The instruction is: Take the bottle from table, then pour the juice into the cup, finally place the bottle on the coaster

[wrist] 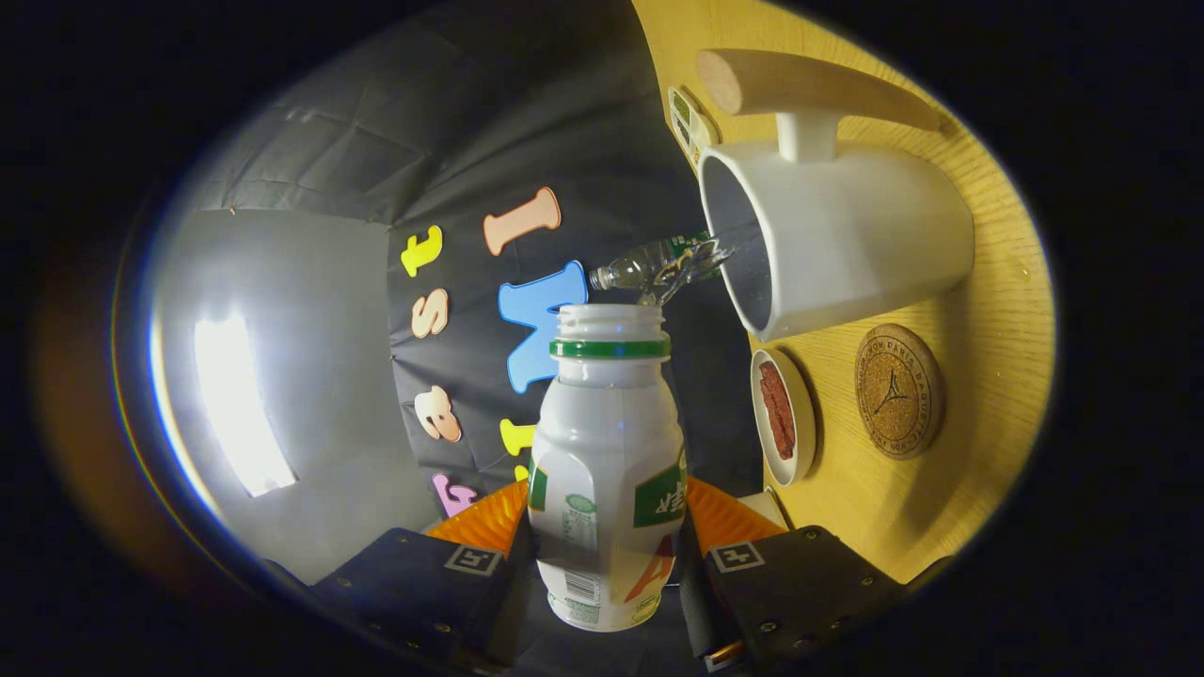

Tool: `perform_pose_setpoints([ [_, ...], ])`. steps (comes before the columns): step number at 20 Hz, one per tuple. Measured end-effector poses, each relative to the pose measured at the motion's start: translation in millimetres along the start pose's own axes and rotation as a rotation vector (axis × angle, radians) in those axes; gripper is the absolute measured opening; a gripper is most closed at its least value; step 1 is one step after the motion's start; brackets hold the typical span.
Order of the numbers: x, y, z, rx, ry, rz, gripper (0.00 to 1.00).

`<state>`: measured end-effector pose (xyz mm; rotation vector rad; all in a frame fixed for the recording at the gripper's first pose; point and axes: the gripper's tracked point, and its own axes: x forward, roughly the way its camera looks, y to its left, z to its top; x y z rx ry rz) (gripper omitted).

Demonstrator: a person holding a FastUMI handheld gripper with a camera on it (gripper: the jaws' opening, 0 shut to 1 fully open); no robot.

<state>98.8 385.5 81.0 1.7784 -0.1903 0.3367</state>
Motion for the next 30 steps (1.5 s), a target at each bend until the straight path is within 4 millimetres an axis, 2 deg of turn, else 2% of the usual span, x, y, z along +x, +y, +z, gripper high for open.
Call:
perform_pose_setpoints([
  [20,5,7,4,0.089,-0.026,0.036,0.65],
  [30,4,12,11,0.133,-0.053,0.066,0.66],
])
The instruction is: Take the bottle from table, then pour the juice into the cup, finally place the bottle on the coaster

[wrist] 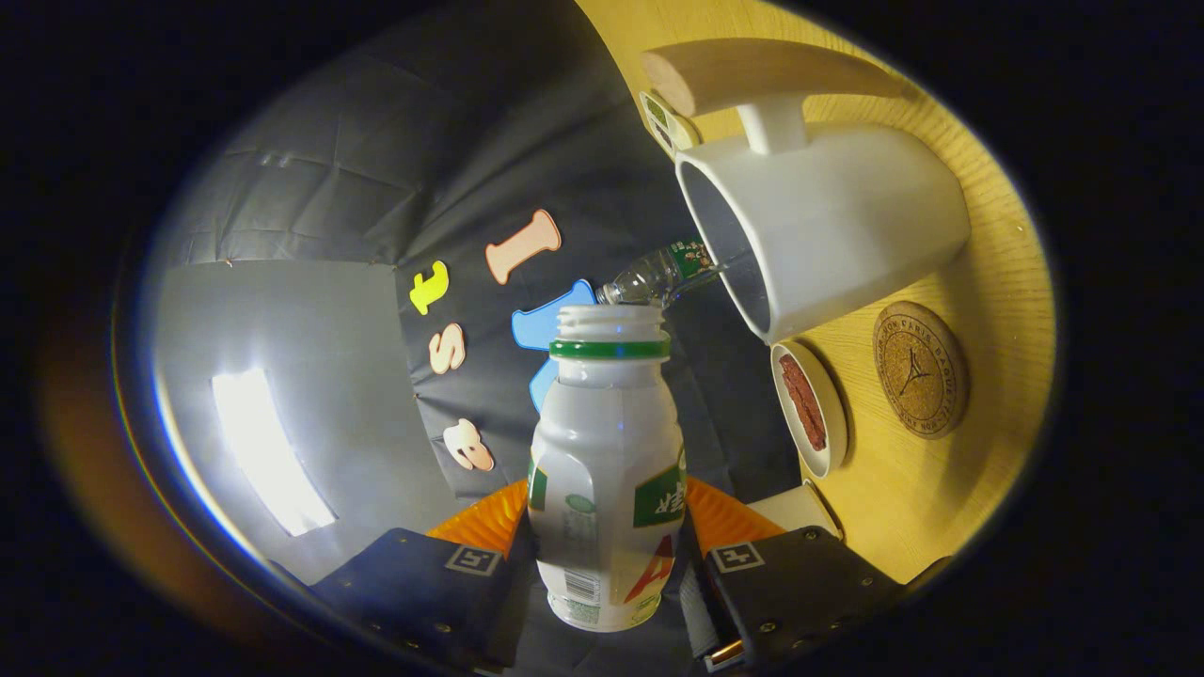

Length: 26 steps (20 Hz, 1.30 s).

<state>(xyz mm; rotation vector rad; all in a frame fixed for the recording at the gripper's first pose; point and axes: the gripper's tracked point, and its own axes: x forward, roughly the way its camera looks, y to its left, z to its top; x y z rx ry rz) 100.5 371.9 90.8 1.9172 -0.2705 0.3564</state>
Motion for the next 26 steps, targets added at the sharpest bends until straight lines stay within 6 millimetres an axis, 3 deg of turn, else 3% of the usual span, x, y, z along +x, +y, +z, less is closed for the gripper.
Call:
perform_pose_setpoints([
  [26,3.4,1.4,8.5,0.037,-0.024,0.001,0.66],
])
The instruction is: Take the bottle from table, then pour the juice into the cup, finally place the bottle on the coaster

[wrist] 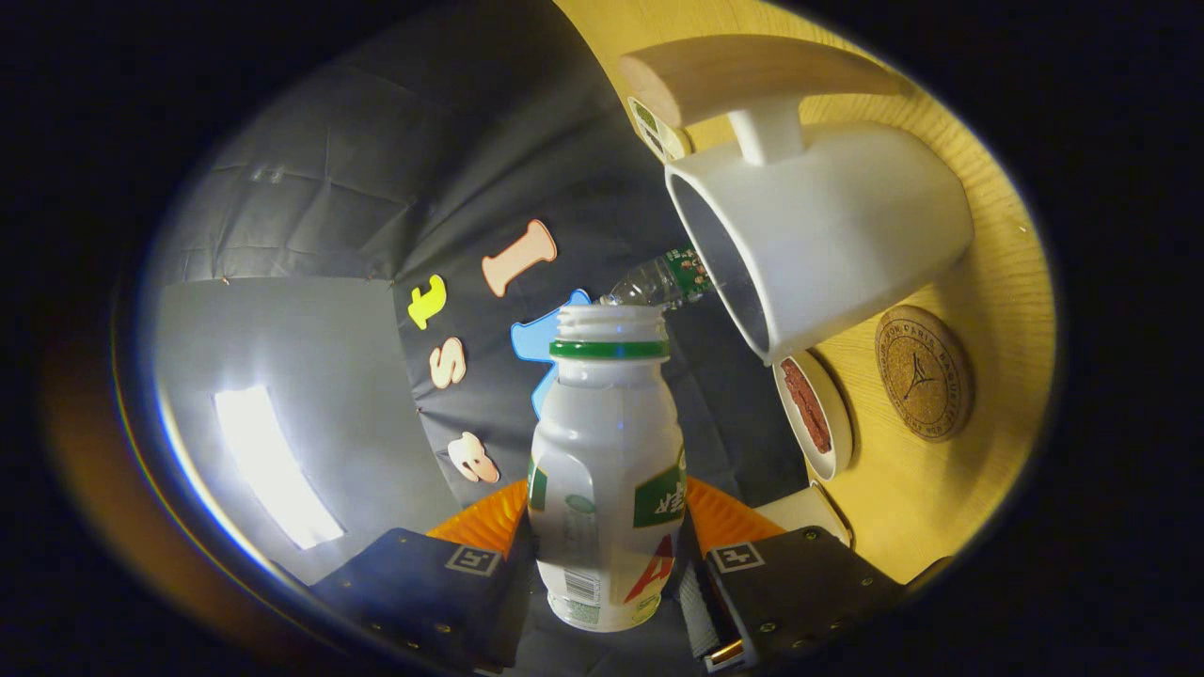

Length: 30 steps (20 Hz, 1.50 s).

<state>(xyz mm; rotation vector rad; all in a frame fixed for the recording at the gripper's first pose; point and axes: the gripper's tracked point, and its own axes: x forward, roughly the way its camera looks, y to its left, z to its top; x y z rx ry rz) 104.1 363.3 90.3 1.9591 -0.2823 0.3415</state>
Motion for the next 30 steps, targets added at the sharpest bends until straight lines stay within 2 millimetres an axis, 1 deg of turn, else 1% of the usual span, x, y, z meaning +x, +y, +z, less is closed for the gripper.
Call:
perform_pose_setpoints([
  [4,0,0,-2,-0.007,0.004,-0.003,0.66],
  [6,-1,-3,-3,-0.026,0.010,-0.018,0.66],
  [12,2,-5,0,-0.056,0.011,-0.027,0.66],
  [19,0,-17,0,-0.134,0.033,-0.082,0.66],
  [22,1,-22,-4,-0.206,0.058,-0.109,0.66],
  [26,-1,-20,-5,-0.305,0.077,-0.122,0.66],
  [30,-3,-18,0,-0.472,0.093,-0.145,0.66],
])
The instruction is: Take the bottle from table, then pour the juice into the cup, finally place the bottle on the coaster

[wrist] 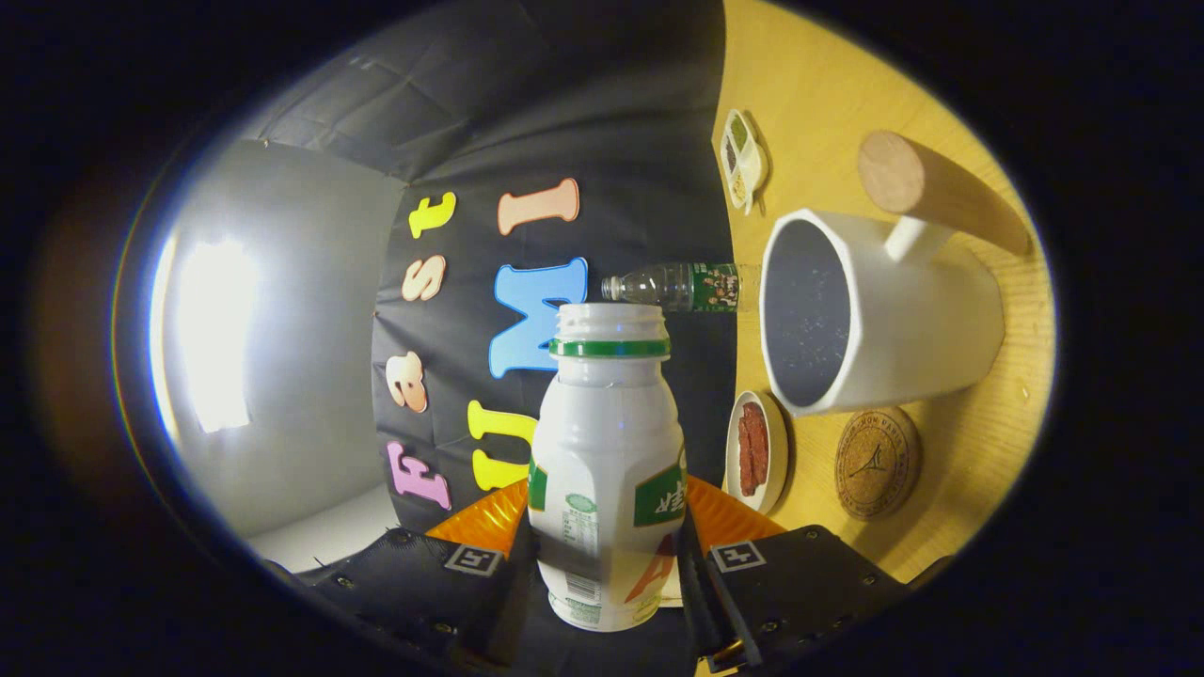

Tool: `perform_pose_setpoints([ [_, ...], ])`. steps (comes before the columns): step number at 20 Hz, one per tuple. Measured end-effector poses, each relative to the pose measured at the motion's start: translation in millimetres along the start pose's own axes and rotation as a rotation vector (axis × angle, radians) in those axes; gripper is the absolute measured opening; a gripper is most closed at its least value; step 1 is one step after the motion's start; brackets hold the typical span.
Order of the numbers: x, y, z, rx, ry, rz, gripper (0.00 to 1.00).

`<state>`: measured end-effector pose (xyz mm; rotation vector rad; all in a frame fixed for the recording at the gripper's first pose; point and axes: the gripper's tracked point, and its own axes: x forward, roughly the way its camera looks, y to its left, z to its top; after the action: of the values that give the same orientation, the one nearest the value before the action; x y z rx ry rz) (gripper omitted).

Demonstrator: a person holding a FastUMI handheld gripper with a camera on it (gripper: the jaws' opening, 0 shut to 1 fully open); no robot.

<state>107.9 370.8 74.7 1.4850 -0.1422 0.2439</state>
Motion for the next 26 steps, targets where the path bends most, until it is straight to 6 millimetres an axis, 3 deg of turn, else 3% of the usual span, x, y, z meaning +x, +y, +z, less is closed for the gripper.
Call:
perform_pose_setpoints([
  [7,-3,8,9,-0.222,0.019,-0.024,0.66],
  [19,0,5,-19,-0.719,0.105,-0.087,0.66],
  [26,7,7,-22,-1.116,0.135,-0.140,0.66],
])
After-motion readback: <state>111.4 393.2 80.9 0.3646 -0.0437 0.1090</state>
